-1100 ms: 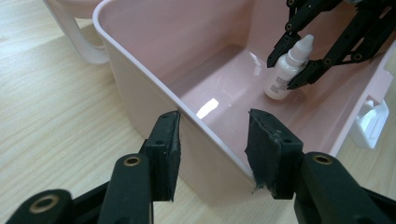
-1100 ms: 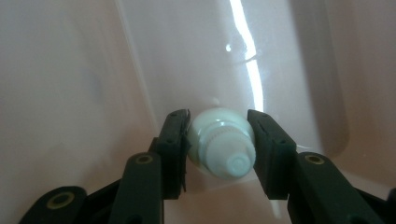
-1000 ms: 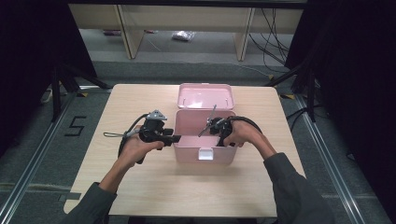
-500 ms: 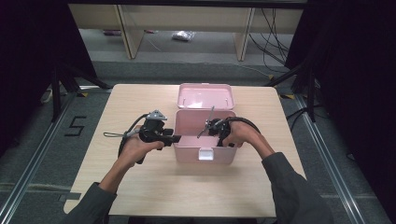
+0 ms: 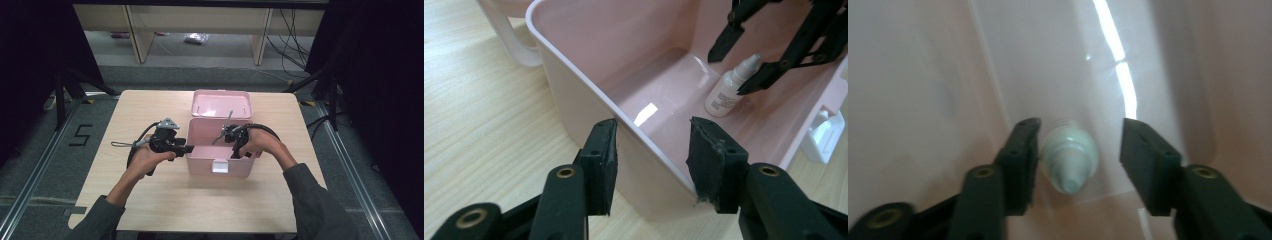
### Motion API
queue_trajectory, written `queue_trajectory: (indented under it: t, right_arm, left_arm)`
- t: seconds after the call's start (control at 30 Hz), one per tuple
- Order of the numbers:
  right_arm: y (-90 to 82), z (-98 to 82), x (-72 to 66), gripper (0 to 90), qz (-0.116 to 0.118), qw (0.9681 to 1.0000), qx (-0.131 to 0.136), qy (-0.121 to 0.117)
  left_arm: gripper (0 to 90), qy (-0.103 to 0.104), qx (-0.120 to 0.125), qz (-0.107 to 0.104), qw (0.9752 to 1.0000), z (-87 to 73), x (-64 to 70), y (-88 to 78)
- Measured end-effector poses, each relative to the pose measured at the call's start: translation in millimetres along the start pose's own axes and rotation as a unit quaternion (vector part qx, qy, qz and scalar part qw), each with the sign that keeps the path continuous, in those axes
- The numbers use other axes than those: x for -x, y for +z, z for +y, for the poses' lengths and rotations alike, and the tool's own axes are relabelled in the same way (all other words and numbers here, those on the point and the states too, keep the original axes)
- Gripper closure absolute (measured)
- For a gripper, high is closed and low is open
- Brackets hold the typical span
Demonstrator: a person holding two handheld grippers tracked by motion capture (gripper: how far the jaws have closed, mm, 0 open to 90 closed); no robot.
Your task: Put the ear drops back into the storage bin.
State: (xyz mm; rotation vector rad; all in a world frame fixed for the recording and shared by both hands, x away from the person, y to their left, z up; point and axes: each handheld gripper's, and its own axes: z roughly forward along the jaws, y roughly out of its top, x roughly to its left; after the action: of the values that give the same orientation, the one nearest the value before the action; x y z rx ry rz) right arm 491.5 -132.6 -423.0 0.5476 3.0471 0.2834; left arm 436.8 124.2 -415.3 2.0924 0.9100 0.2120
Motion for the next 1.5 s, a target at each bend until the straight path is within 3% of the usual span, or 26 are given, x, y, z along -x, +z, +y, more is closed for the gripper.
queue_trajectory:
  t: [0.07, 0.1, 0.17, 0.37, 0.43, 0.63, 0.8, 0.83, 0.9, 0.93, 0.97, 1.0, 1.03, 1.07, 1.1, 1.13, 1.17, 1.2, 1.23, 1.3, 1.33, 1.37, 1.4, 1.43, 1.47, 1.5]
  right_arm:
    - [-7.2, -1.4, -2.9, 45.8, 0.005, 0.9998, 0.009, 0.015]
    - [-15.0, -3.1, -2.5, 39.9, 0.008, 0.9998, 0.020, -0.004]
    - [-22.5, -4.1, -7.0, 40.2, 0.018, 0.9997, 0.017, 0.001]
    - [-45.7, -5.4, -15.6, 40.0, 0.006, 0.9990, 0.044, 0.000]
    - [-52.4, -5.9, -15.9, 39.8, 0.006, 0.9987, 0.051, 0.004]
    - [-67.0, -8.4, -11.1, 39.5, 0.008, 0.9970, 0.077, 0.008]
    - [-80.1, -15.3, -1.4, 39.6, -0.015, 0.9936, 0.110, 0.024]
    - [-83.7, -18.7, 2.7, 39.1, -0.029, 0.9907, 0.123, 0.049]
    - [-87.2, -23.0, 10.9, 38.7, -0.041, 0.9867, 0.144, 0.064]
    - [-87.2, -23.0, 10.9, 38.7, -0.041, 0.9867, 0.144, 0.064]
    - [-88.8, -25.4, 15.3, 38.8, -0.050, 0.9837, 0.153, 0.079]
    - [-91.3, -30.5, 23.7, 38.9, -0.065, 0.9783, 0.164, 0.108]
    - [-92.3, -33.2, 28.8, 38.7, -0.072, 0.9756, 0.171, 0.117]
    - [-92.3, -33.2, 28.8, 38.7, -0.072, 0.9756, 0.171, 0.117]
    - [-94.1, -37.8, 36.9, 38.9, -0.083, 0.9683, 0.184, 0.147]
    - [-94.1, -37.8, 36.9, 38.9, -0.083, 0.9683, 0.184, 0.147]
    - [-94.5, -41.9, 46.0, 39.1, -0.101, 0.9615, 0.187, 0.174]
    - [-94.5, -41.9, 46.0, 39.1, -0.101, 0.9615, 0.187, 0.174]
    - [-93.4, -44.7, 54.7, 39.5, -0.112, 0.9542, 0.192, 0.201]
    - [-92.0, -46.8, 63.2, 39.7, -0.120, 0.9497, 0.196, 0.213]
    - [-92.0, -46.8, 63.2, 39.7, -0.120, 0.9497, 0.196, 0.213]
    - [-89.6, -47.9, 70.8, 39.8, -0.130, 0.9450, 0.199, 0.225]
    - [-89.6, -47.9, 70.8, 39.8, -0.130, 0.9450, 0.199, 0.225]
    - [-86.4, -48.1, 76.8, 39.8, -0.133, 0.9412, 0.202, 0.235]
    - [-86.4, -48.1, 76.8, 39.8, -0.133, 0.9412, 0.202, 0.235]
    - [-84.3, -47.9, 81.4, 39.8, -0.136, 0.9386, 0.204, 0.243]
  left_arm:
    - [54.2, 0.011, 0.002, -0.007, 0.9999, 0.7, -1.5, 1.4]
    - [54.2, 0.010, 0.002, -0.006, 0.9999, 0.7, -1.5, 1.6]
    - [54.2, 0.008, 0.003, -0.007, 0.9999, 0.7, -1.6, 1.7]
    - [52.6, 0.012, 0.002, -0.003, 0.9999, 0.8, -0.1, 1.3]
    - [52.6, 0.000, -0.004, -0.001, 1.0000, 0.4, 1.3, 0.0]
    - [52.2, 0.003, -0.008, -0.004, 1.0000, 0.4, 2.3, -1.0]
    - [52.3, 0.001, -0.007, 0.003, 1.0000, 0.1, 4.4, -1.3]
    - [52.2, 0.000, -0.008, 0.003, 1.0000, 0.2, 5.6, -1.5]
    - [52.2, 0.001, -0.012, 0.000, 0.9999, 0.4, 6.1, -2.0]
    - [52.1, 0.001, -0.012, 0.000, 0.9999, 0.4, 6.1, -2.0]
    - [52.1, 0.001, -0.013, 0.001, 0.9999, 0.4, 6.4, -2.1]
    - [52.1, 0.001, -0.014, 0.000, 0.9999, 0.5, 7.4, -2.3]
    - [51.9, -0.002, -0.011, 0.005, 0.9999, 0.1, 8.8, -2.1]
    - [51.8, -0.002, -0.011, 0.005, 0.9999, 0.1, 8.8, -2.1]
    - [51.8, -0.004, -0.013, 0.004, 0.9999, 0.2, 9.4, -2.3]
    - [51.8, -0.003, -0.013, 0.004, 0.9999, 0.1, 9.7, -2.3]
    - [51.5, 0.001, -0.016, 0.000, 0.9999, 0.6, 9.2, -2.3]
    - [51.5, 0.001, -0.016, 0.000, 0.9999, 0.6, 9.2, -2.3]
    - [51.4, 0.000, -0.013, 0.005, 0.9999, 0.0, 10.4, -2.2]
    - [51.2, 0.000, -0.015, 0.004, 0.9999, 0.0, 10.7, -2.5]
    - [51.2, -0.002, -0.014, 0.004, 0.9999, -0.1, 11.2, -2.4]
    - [51.0, -0.006, -0.012, 0.004, 0.9999, -0.3, 12.4, -2.2]
    - [50.9, -0.006, -0.012, 0.004, 0.9999, -0.3, 12.4, -2.2]
    - [50.8, 0.000, -0.018, -0.003, 0.9998, 0.1, 11.4, -2.7]
    - [50.8, -0.004, -0.017, -0.003, 0.9998, -0.2, 12.3, -2.8]
    - [50.5, 0.004, -0.014, 0.000, 0.9999, -0.1, 12.2, -2.5]
